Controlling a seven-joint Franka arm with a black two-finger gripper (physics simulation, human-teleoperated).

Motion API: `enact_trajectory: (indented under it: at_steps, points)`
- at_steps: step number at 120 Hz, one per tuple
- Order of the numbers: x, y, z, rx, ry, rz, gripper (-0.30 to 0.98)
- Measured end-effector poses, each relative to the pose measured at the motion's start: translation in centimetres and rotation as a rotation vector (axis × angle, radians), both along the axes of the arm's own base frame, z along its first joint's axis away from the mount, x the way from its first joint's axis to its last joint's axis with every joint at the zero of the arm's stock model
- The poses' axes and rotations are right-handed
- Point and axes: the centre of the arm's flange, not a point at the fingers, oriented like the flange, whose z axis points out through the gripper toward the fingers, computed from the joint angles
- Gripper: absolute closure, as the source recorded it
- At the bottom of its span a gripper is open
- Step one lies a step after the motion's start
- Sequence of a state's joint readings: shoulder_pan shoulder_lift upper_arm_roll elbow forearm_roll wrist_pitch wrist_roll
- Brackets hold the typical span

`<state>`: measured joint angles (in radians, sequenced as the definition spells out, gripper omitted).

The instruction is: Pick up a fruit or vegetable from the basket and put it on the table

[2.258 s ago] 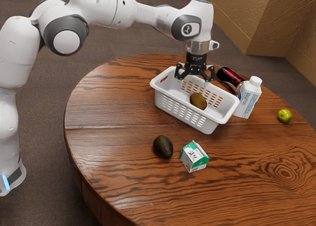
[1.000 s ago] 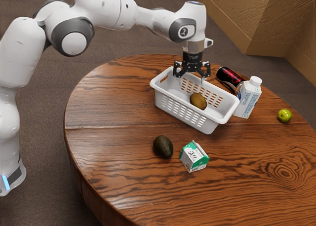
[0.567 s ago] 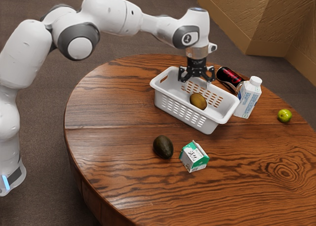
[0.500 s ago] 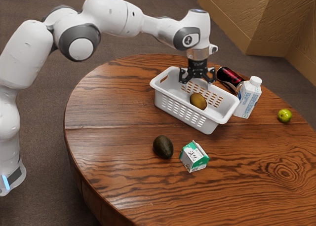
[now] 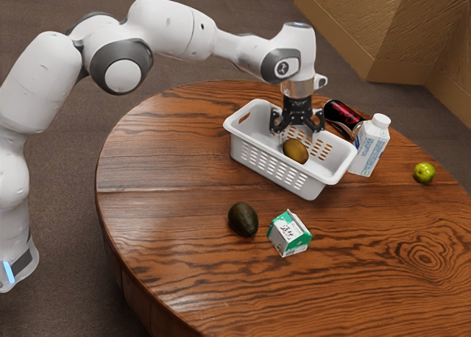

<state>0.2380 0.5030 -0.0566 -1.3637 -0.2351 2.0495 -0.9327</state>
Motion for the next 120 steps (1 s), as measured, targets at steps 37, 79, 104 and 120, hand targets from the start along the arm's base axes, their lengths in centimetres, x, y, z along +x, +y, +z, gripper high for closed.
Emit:
enact_trajectory:
  at_steps: [37, 79, 104, 120]
  points:
    - [-0.7, -1.1, -0.2, -0.027, 0.01, -0.001, 0.0]
    - [-1.6, -2.0, -0.7, -0.053, 0.027, -0.001, 0.0]
    - [-1.7, -0.6, -0.9, -0.052, 0.026, 0.019, 0.0]
    - [-1.6, 0.2, -1.4, -0.051, 0.026, 0.028, 0.0]
